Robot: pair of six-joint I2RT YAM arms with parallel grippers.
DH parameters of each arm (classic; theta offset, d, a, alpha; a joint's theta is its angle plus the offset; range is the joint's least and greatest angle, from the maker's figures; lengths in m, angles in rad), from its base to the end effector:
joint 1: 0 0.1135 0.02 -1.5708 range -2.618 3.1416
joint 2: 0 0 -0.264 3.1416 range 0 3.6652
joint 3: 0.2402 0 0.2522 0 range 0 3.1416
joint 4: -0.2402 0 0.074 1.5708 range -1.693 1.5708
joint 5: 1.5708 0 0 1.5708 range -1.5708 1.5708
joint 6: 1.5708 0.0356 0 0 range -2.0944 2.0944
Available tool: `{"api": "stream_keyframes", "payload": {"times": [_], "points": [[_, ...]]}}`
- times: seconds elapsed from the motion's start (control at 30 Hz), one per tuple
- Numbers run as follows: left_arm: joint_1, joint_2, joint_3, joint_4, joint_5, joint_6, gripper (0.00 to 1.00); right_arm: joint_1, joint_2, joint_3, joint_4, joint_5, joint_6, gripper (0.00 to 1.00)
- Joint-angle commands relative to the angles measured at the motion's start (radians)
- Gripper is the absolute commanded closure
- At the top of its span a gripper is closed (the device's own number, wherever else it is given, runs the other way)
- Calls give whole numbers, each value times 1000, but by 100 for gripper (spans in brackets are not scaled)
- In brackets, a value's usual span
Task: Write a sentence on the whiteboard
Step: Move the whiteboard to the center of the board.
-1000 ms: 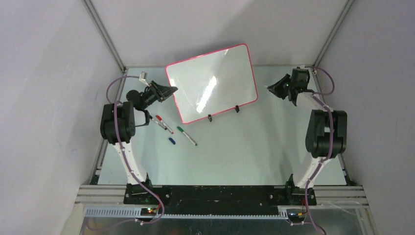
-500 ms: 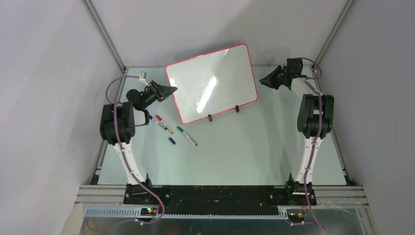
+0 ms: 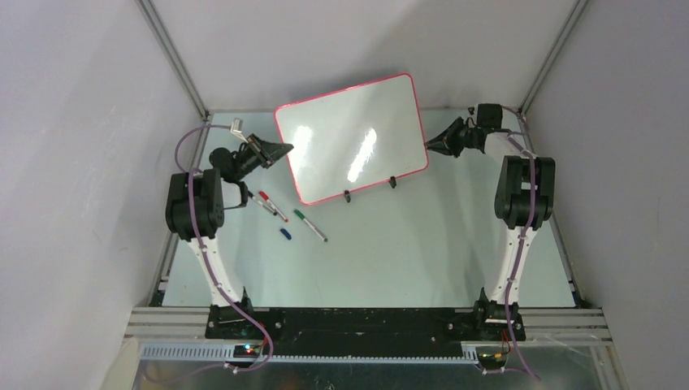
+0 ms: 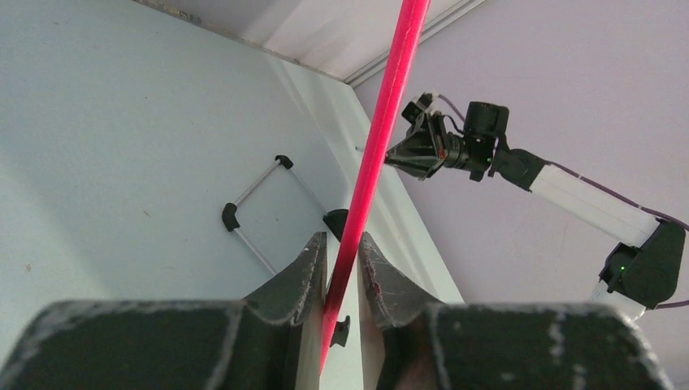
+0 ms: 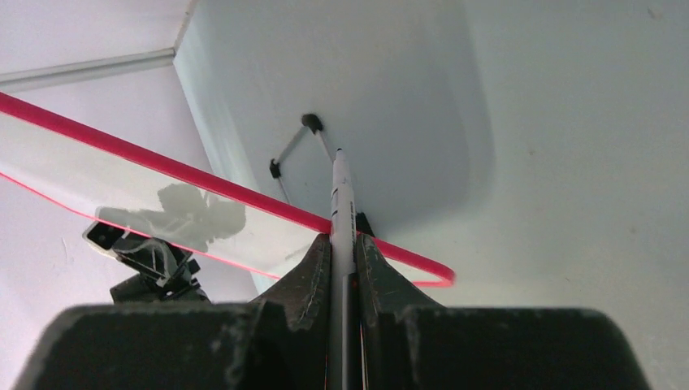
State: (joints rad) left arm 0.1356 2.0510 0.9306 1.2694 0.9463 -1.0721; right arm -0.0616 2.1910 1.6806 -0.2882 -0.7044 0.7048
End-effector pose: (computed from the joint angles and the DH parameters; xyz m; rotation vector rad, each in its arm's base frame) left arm 0.3966 0.0250 0.1673 -0.1117 1.6538 -1.3977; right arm 0.4875 -0.0070 0.1886 0.5617 2.3470 1.1389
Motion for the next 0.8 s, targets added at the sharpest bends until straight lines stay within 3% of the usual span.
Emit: {"api": "stream_keyframes", "payload": {"times": [0.0,0.5,0.77], "points": [[-16,-56,8,3,20,40,79,-6,-96,-108,54,-129,21,100],[-67,-119,1,-119,65,115,80,-4,-265,-320,68,-113,-17,100],[-75,-159,-52,-81,64,111,79,-3,-325,-363,43,-71,-40,100]]}}
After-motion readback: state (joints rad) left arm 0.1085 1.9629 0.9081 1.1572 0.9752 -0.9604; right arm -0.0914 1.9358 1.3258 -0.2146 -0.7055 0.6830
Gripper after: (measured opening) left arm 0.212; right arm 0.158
